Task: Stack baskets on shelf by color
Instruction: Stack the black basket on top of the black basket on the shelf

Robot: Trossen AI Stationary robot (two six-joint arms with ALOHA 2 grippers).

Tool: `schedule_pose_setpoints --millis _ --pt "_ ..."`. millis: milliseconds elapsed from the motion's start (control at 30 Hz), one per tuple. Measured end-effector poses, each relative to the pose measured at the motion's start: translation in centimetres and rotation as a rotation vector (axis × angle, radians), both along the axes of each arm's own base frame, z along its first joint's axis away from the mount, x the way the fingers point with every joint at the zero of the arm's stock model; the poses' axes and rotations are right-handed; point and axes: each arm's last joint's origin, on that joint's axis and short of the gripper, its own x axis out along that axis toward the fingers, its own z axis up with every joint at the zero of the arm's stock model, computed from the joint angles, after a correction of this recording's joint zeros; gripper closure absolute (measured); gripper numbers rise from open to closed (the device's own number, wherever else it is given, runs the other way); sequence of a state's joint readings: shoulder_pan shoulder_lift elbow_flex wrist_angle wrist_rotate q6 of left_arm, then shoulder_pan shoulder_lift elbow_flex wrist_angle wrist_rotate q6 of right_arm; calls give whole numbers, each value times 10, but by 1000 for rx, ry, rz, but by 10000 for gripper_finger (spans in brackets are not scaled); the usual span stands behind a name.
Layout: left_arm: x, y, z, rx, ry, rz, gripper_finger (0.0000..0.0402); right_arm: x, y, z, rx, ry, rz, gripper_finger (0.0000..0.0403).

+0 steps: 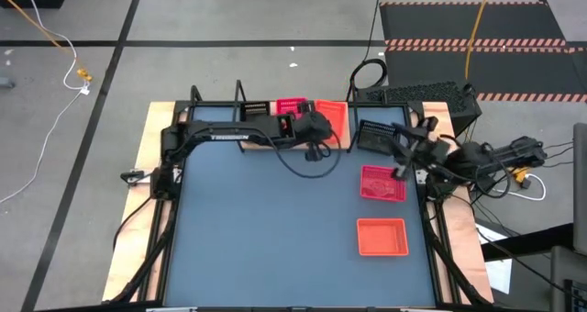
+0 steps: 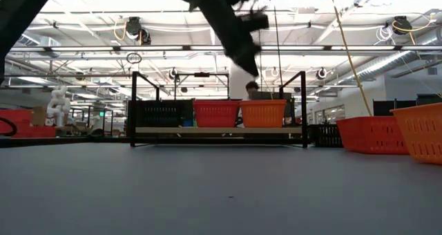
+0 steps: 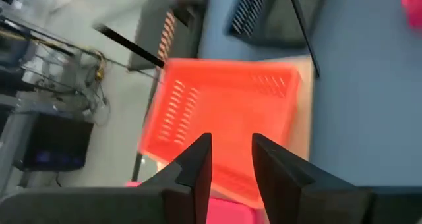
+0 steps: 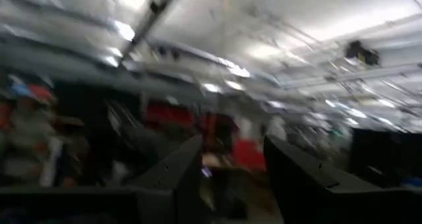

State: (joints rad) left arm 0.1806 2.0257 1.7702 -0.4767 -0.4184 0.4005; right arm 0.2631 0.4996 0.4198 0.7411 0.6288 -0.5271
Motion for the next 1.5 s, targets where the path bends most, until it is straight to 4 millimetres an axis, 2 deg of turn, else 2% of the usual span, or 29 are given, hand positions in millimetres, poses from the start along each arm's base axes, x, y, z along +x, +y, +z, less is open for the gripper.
schedule_pose_setpoints --millis 100,233,333,400,533,667,733,867,1100,1300,1433,1500 --pt "-12 -1 30 5 -85 -2 285 9 -3 1 50 123 -129 248" --pt "-34 2 67 -84 -211 -38 289 17 -5 4 124 266 -263 248" --pt "-52 3 83 -155 -322 -112 303 19 -6 4 144 401 -346 248" --pt "-63 3 83 -192 -388 -193 313 18 -6 1 152 503 -349 248" --pt "-78 -3 54 -228 -454 -395 331 14 -5 -1 254 620 -184 248" --pt "-76 -17 14 -149 -497 -618 344 16 0 -3 318 659 44 248" --pt "-65 -27 -5 -96 -504 -682 349 18 2 -1 318 650 89 248" --pt "-32 -44 -43 -105 -380 -715 351 20 2 3 310 608 86 248" --pt "24 -60 -65 61 -212 -804 303 20 2 6 267 598 88 248" --pt "57 -60 -94 230 -99 -935 246 20 2 6 219 618 81 248" --pt "73 -63 -126 362 -6 -1047 237 20 2 6 203 626 79 248" --pt "80 -66 -135 403 8 -1075 241 20 2 6 202 626 79 248"
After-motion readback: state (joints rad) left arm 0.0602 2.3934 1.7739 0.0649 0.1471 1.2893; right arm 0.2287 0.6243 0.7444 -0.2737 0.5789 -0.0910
